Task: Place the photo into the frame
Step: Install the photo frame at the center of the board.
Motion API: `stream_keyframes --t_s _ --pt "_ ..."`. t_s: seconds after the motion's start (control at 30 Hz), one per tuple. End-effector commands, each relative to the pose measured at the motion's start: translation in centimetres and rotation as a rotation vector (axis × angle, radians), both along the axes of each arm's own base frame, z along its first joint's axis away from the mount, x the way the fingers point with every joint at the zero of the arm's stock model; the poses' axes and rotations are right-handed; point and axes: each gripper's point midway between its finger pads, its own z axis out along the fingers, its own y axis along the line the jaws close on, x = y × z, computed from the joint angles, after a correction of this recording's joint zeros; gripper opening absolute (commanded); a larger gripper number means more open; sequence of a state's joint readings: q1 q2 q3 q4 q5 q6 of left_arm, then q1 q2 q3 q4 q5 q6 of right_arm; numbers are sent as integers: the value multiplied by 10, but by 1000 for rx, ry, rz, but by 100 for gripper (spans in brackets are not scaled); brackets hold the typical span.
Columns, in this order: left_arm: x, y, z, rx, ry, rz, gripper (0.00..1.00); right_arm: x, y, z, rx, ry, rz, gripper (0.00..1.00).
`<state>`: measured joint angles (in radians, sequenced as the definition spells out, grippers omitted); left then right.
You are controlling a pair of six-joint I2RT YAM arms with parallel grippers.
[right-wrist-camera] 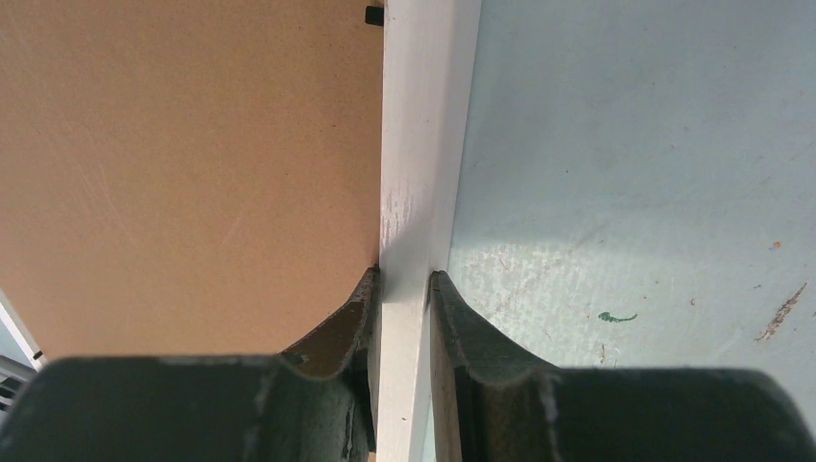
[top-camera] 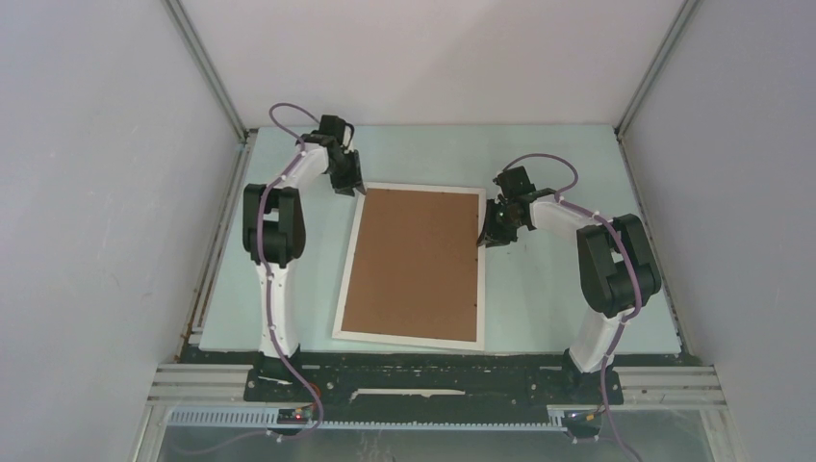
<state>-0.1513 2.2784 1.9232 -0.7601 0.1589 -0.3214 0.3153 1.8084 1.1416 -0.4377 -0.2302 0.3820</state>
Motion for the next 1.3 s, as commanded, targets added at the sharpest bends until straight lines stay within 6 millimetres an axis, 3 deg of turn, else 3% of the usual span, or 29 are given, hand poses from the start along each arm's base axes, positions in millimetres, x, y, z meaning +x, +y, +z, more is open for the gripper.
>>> stream_keyframes --t_s 0.0,0.23,0.4,0.53,0.87,1.27 --pt "15 -7 14 12 -50 -15 38 2 17 10 54 -29 49 26" --pt "18 -3 11 31 -47 -6 36 2 17 11 55 -31 51 26" --pt "15 -5 30 10 -87 -27 47 1 17 11 54 -30 51 26" --pt "14 3 37 9 -97 -4 46 2 18 11 56 -31 53 26" --pt "18 6 28 -48 -99 37 45 1 19 11 56 -29 56 26" --pt "14 4 12 5 -55 18 39 1 19 12 57 -31 57 26"
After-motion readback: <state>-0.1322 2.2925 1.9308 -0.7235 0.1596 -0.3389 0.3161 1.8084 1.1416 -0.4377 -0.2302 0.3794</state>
